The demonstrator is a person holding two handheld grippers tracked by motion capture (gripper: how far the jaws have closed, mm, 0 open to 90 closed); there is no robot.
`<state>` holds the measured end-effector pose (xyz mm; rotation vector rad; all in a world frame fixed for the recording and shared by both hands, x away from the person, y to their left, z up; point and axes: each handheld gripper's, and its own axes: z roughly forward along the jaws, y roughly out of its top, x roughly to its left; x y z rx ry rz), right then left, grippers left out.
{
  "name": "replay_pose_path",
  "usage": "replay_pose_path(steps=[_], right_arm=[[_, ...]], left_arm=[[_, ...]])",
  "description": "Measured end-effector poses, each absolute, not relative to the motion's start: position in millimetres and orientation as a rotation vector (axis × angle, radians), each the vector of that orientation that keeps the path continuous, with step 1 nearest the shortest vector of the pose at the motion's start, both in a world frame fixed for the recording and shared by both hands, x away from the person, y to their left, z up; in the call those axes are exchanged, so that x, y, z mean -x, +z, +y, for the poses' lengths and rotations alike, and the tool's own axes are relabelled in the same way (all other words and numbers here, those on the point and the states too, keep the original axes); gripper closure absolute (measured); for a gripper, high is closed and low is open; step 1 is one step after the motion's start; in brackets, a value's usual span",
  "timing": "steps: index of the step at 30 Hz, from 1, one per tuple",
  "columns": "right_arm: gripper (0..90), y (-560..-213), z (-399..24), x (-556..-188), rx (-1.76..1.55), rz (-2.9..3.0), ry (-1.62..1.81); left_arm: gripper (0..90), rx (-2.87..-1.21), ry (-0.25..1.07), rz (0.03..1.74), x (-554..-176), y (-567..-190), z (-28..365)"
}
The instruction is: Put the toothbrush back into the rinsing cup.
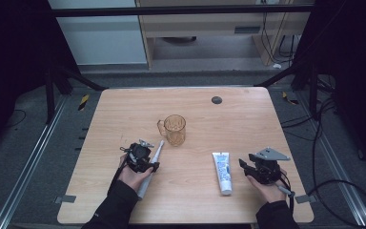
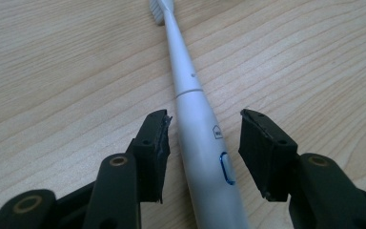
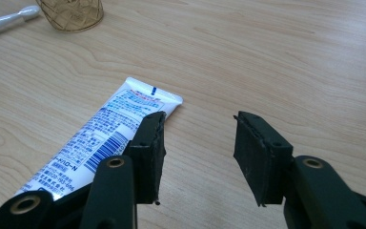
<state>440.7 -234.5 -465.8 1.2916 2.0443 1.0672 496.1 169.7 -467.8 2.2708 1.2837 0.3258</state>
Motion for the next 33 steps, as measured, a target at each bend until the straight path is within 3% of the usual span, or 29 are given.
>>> replay_pose_path(steps=[21, 33], right_arm=[[55.7, -464.2, -231.4, -441.2, -1.277, 2.060, 1.058], [56.6, -464.6, -230.3, -441.4, -1.282, 2.066, 1.055]], left_arm=[[56.8, -2.287, 0.286, 1.331, -508.2, -475.0, 168.4], [65.7, -2.273, 0.283, 1.361, -509.4, -475.1, 169.6]])
